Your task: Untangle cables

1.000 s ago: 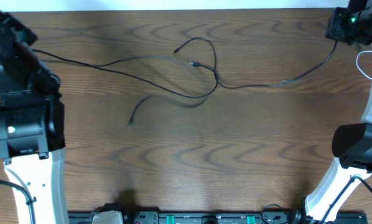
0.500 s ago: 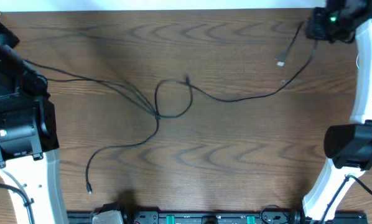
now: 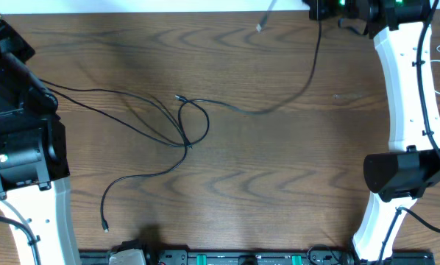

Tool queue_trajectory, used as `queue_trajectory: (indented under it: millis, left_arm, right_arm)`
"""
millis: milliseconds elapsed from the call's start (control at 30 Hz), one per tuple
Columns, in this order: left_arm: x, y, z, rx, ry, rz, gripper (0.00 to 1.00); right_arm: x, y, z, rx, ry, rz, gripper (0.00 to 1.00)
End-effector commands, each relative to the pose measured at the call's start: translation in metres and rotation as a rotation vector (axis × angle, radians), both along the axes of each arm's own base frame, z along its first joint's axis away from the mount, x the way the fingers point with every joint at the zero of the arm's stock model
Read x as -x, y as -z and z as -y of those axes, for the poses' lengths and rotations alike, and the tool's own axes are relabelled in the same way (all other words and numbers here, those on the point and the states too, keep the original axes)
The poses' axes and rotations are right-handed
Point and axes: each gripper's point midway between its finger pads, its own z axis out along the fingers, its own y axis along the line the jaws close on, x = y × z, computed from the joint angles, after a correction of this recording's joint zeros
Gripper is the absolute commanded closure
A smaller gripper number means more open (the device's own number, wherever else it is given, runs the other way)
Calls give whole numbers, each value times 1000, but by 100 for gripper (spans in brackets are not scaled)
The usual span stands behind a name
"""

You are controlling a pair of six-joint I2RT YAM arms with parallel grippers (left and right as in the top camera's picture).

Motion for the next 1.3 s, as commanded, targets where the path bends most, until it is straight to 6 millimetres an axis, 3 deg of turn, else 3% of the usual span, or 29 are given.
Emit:
queue_trajectory:
  millis: [0, 133, 300, 367, 567, 700, 833, 967, 1200, 1267]
  left_arm:
    - [-1, -3, 9, 1, 63, 6, 92]
    - [-7, 6, 16, 20, 115, -21, 93]
    - [-12, 27, 21, 102, 145, -59, 92]
    - [-13, 39, 21, 152, 142, -76, 92]
    - [-24, 79, 27, 266, 167, -171, 92]
    - [-37, 109, 43, 326, 260, -272, 93]
    - [-48, 134, 58, 386, 344, -350, 92]
    - [-56, 156, 78, 458, 451, -416, 93]
    - [-65, 193, 113, 562, 586, -540, 93]
    - [-68, 202, 122, 570, 603, -573, 93]
  right_arm:
    - [19, -92, 15, -84, 30, 195, 99]
    - [51, -178, 51, -83, 115, 403, 99]
    - [108, -253, 113, -39, 298, 592, 99]
    - [135, -279, 142, -48, 386, 653, 99]
    - [188, -315, 196, -48, 557, 748, 99]
    - [201, -318, 219, -49, 624, 750, 99]
    - [199, -307, 220, -71, 597, 701, 99]
    - [189, -274, 226, -87, 622, 567, 99]
    - [161, -197, 257, -53, 732, 292, 99]
    - [149, -185, 264, -56, 737, 259, 99]
